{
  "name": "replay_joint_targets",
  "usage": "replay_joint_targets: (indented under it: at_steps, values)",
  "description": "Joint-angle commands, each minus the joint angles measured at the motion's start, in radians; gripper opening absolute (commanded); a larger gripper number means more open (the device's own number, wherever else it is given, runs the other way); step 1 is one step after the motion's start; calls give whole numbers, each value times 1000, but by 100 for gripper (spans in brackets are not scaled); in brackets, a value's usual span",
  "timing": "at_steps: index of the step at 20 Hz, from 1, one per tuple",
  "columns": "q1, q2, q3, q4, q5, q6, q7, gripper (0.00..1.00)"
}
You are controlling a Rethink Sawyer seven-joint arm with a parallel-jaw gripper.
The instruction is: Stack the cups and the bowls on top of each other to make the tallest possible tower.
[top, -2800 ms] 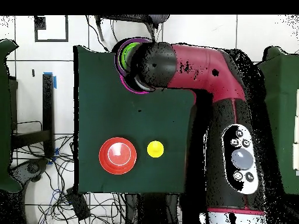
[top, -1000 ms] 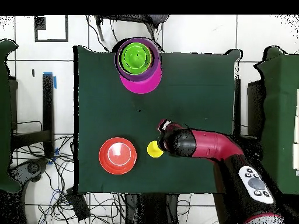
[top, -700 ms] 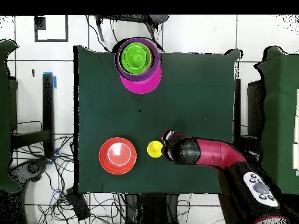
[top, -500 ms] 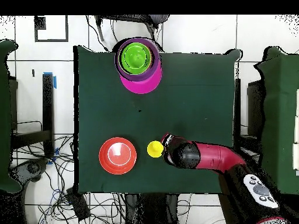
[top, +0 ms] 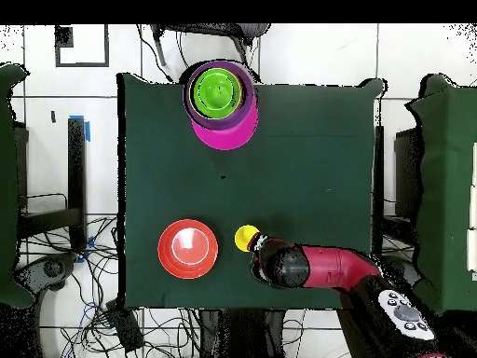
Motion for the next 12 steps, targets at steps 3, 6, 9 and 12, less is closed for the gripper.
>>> replay_joint_targets:
  at_steps: [3, 6, 9, 12]
  values:
    - [2, -76, 67, 95, -33, -45, -12, 100]
    - [-12, -107, 91, 97, -7, -13, -27, 100]
    - [-7, -98, 87, 89, -10, -6, -28, 100]
    - [3, -62, 62, 87, -34, -35, -14, 100]
